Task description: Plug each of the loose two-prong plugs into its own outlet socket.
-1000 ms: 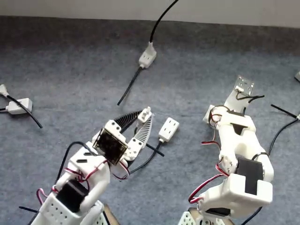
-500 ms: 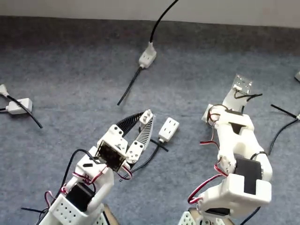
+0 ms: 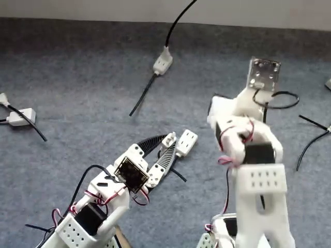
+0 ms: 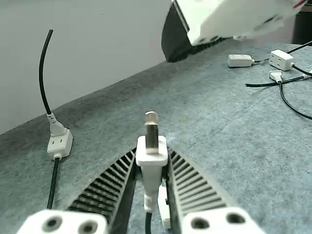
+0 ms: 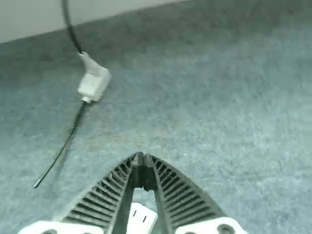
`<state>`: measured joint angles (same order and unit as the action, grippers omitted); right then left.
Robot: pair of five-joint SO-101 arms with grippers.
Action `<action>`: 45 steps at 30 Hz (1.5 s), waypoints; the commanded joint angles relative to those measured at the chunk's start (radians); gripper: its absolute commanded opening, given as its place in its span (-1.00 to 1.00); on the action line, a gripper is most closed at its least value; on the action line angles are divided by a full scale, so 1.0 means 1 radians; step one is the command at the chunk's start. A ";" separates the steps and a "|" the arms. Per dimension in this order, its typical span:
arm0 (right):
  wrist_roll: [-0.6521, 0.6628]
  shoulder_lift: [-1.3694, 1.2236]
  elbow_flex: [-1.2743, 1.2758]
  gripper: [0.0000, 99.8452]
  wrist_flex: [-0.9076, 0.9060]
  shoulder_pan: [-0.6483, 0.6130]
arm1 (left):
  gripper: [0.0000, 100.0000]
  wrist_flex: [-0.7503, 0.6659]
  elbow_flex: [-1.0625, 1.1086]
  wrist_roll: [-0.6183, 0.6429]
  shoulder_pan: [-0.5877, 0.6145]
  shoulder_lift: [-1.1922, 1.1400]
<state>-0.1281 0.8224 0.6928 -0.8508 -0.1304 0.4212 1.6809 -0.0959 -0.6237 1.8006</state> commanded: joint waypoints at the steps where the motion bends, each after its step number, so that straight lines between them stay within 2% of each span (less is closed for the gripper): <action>1: 0.146 0.185 -0.051 -0.99 -0.073 -0.120 | -0.99 0.000 0.015 -0.006 -0.015 0.016; 10: 0.358 0.461 -0.048 -0.99 -0.294 -0.440 | -0.99 0.000 0.015 -0.006 -0.019 0.016; 17: 0.371 0.545 -0.053 -0.99 -0.394 -0.535 | -0.99 0.003 0.015 -0.005 -0.067 0.016; 23: 0.425 0.541 -0.022 -0.99 -0.390 -0.647 | -0.99 -0.002 0.015 -0.005 -0.105 0.018; 31: 0.470 0.533 0.117 -0.99 -0.337 -0.638 | -0.99 -0.015 0.015 -0.005 -0.116 0.019; 38: 0.486 0.538 0.312 -0.99 -0.148 -0.484 | -0.99 -0.026 0.005 -0.002 -0.065 0.022; 42: 0.612 0.538 0.375 -0.99 -0.084 -0.387 | -0.99 -0.026 -0.005 0.117 -0.022 0.024; 45: 0.667 0.533 0.467 -0.99 0.039 -0.295 | -0.99 -0.021 -0.018 0.180 0.016 0.024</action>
<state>0.4810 1.3702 1.1024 -0.9275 -0.5478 0.4181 1.6794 0.0023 -0.6575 1.8052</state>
